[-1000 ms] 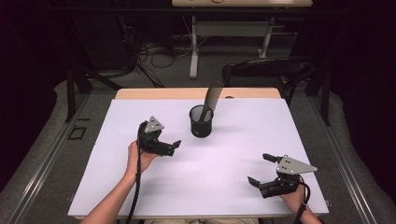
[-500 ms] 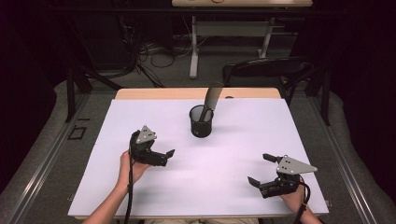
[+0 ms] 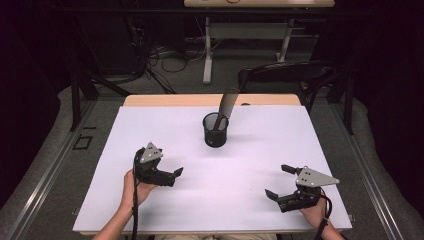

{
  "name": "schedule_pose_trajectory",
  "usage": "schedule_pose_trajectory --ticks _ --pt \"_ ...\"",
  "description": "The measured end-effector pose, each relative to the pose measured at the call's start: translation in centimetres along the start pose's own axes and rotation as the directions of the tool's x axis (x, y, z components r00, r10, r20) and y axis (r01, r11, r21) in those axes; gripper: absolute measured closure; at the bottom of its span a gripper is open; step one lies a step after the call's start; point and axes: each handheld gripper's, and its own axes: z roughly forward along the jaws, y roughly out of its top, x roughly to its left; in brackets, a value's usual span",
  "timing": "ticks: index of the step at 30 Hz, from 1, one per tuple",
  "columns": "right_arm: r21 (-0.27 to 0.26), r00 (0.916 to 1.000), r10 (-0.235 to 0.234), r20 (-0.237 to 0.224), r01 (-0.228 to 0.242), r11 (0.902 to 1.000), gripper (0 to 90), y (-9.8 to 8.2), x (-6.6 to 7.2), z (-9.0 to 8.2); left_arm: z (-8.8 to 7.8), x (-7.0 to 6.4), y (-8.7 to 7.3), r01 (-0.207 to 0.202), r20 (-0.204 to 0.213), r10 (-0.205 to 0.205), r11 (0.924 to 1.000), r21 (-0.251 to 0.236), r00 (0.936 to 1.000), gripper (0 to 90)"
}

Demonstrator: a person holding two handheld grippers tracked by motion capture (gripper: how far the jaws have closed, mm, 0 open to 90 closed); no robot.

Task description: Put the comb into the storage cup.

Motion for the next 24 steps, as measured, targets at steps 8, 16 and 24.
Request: schedule_pose_trajectory --ticks 8,16,24 --pt "-0.001 1.0000 0.001 -0.002 -0.001 1.0000 0.0 0.0 0.0 0.0 -0.8 -0.2 -0.9 0.009 -0.008 -0.009 0.9999 -0.013 0.9999 0.0" --pt "0.000 1.0000 0.000 -0.001 0.000 1.0000 0.0 0.0 0.0 0.0 -1.8 -0.1 -2.0 0.019 -0.028 -0.019 0.9996 -0.019 0.9994 0.0" --pt "0.003 1.0000 0.002 0.000 -0.002 1.0000 0.0 0.0 0.0 0.1 -2.5 0.0 -3.0 0.032 -0.040 -0.033 0.9994 -0.015 0.9987 0.0"
